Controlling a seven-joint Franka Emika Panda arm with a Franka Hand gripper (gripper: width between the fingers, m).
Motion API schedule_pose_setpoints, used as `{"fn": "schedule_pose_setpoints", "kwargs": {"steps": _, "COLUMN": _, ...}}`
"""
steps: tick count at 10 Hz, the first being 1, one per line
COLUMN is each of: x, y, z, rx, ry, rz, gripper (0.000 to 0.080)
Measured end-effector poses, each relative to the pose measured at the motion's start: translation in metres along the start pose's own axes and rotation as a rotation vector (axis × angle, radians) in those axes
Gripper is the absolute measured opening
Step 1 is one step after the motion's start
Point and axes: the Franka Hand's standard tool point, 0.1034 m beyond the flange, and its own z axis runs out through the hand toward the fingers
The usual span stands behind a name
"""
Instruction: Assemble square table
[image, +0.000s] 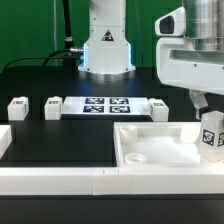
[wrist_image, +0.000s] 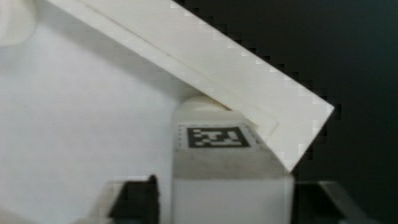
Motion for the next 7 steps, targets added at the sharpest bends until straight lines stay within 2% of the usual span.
{"fn": "schedule_pose_setpoints", "kwargs": {"steps": 1, "x": -0.0001, "y": 0.0002, "z": 0.0004, "rx": -0.001, "ry": 0.0, "rz": -0.046, "gripper": 0.0504}}
{"fn": "schedule_pose_setpoints", "kwargs": {"steps": 2, "x": -0.0001, "y": 0.0002, "z": 0.0005, "rx": -0.001, "ry": 0.0, "rz": -0.09, "gripper": 0.0504}}
{"fn": "schedule_pose_setpoints", "kwargs": {"steps": 3, "x": -0.0001, "y": 0.0002, "z": 0.0005, "rx": -0.001, "ry": 0.0, "rz": -0.175, "gripper": 0.0617}}
{"fn": "schedule_pose_setpoints", "kwargs": {"steps": 5, "x": -0.0001, "y": 0.0003, "z": 0.0005, "rx": -0.003, "ry": 0.001, "rz": -0.32, "gripper": 0.0642}}
{"fn": "schedule_pose_setpoints", "kwargs": {"steps": 7, "x": -0.0008, "y": -0.001, "z": -0.0007, "rx": -0.018, "ry": 0.009, "rz": -0.599, "gripper": 0.0648}}
